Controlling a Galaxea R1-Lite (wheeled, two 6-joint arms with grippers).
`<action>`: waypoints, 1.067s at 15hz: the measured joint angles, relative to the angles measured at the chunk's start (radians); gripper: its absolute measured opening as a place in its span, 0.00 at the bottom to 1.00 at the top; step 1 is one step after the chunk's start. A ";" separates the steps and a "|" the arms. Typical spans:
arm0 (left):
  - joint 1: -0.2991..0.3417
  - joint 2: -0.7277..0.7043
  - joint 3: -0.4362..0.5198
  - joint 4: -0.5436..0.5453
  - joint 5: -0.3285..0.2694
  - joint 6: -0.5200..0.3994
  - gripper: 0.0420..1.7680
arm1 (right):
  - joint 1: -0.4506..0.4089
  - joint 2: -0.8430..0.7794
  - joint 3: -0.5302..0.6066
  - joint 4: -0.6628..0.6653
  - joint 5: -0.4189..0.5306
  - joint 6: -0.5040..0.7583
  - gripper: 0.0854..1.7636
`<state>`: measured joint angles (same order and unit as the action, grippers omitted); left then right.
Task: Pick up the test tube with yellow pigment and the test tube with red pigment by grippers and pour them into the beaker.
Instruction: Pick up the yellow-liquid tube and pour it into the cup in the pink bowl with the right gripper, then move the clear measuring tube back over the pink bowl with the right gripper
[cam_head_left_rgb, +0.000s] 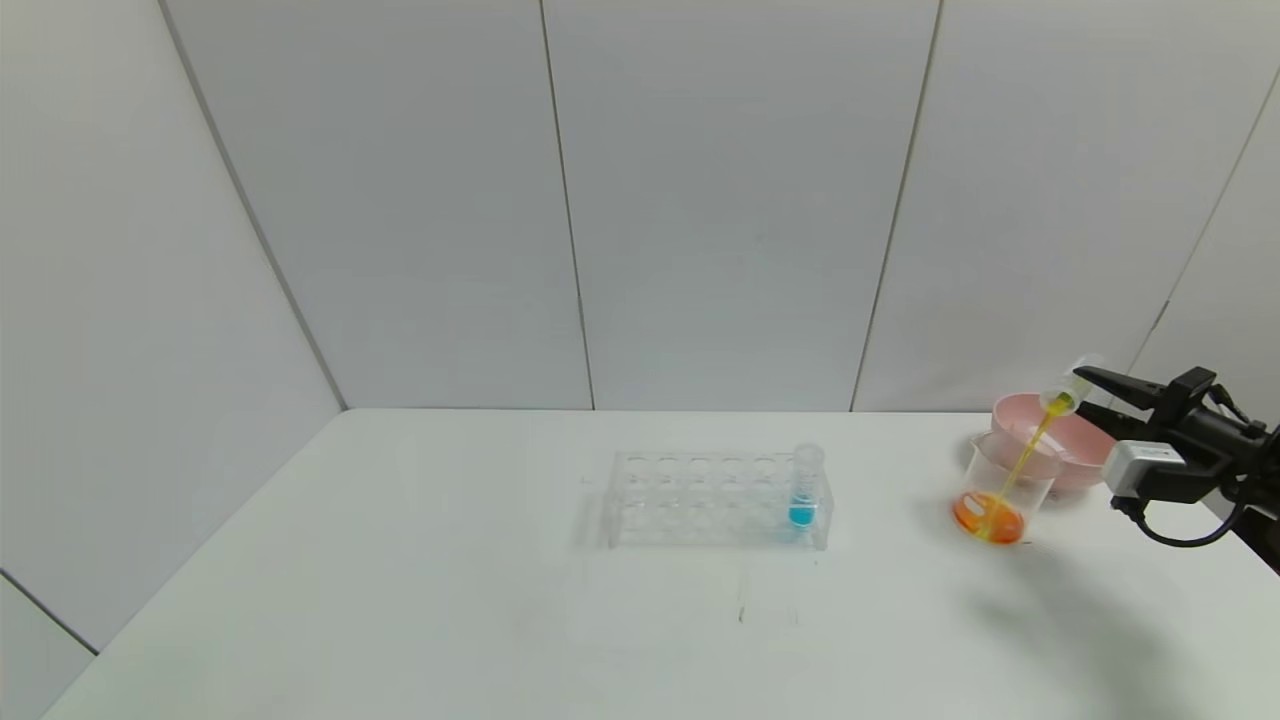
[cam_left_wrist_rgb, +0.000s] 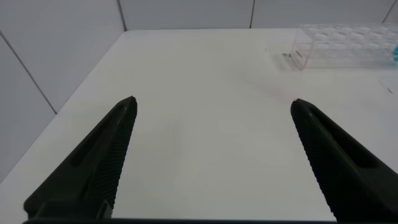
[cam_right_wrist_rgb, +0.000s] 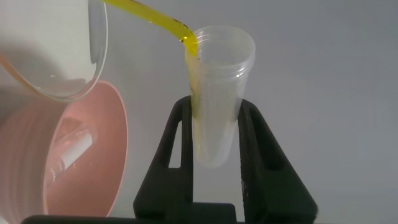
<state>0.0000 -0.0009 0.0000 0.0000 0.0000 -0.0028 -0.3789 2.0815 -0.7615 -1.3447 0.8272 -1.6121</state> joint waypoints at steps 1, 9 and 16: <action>0.000 0.000 0.000 0.000 0.000 0.000 1.00 | 0.000 0.000 0.000 0.000 -0.010 -0.012 0.24; 0.000 0.000 0.000 0.000 0.000 0.000 1.00 | 0.000 -0.011 -0.005 -0.015 -0.053 -0.144 0.24; 0.000 0.000 0.000 0.000 0.000 0.000 1.00 | 0.026 -0.031 -0.045 -0.015 -0.166 0.085 0.24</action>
<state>0.0000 -0.0009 0.0000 0.0000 0.0000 -0.0028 -0.3526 2.0509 -0.8068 -1.3596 0.6615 -1.5268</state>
